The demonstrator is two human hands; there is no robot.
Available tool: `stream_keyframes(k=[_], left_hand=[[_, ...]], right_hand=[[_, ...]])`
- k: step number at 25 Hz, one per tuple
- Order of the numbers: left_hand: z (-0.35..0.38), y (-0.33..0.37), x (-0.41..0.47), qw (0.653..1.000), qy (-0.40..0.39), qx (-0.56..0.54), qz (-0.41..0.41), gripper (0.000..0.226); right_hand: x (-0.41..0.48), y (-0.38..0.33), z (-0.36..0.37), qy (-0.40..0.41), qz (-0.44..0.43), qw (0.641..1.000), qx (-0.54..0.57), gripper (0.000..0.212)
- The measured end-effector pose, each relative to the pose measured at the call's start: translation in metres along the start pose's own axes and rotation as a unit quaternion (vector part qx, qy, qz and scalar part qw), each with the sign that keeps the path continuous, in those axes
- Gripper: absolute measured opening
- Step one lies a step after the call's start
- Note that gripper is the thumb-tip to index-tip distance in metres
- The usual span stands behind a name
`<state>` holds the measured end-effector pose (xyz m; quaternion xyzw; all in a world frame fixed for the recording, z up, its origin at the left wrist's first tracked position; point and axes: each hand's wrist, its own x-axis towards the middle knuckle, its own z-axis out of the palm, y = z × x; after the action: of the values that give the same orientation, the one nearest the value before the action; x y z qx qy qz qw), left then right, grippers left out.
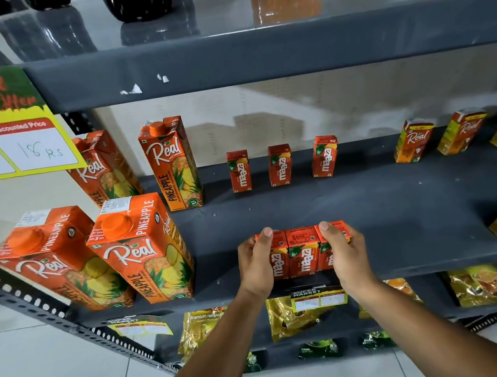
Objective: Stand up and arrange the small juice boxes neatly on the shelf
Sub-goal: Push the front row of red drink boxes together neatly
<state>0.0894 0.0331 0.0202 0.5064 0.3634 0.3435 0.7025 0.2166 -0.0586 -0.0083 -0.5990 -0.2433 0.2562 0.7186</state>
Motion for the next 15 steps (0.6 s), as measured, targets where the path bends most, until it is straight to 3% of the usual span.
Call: stream_keyframes(k=[12,15], left_hand=[[-0.006,-0.009,0.002,0.998,-0.053,0.01,0.03,0.012],[-0.007,-0.01,-0.001,0.999,-0.034,0.022,0.022,0.026]], right_hand=[[-0.008,-0.007,0.0,-0.004,0.001,1.0,-0.012,0.028],[-0.008,-0.009,-0.001,-0.006,0.003,1.0,-0.016,0.027]])
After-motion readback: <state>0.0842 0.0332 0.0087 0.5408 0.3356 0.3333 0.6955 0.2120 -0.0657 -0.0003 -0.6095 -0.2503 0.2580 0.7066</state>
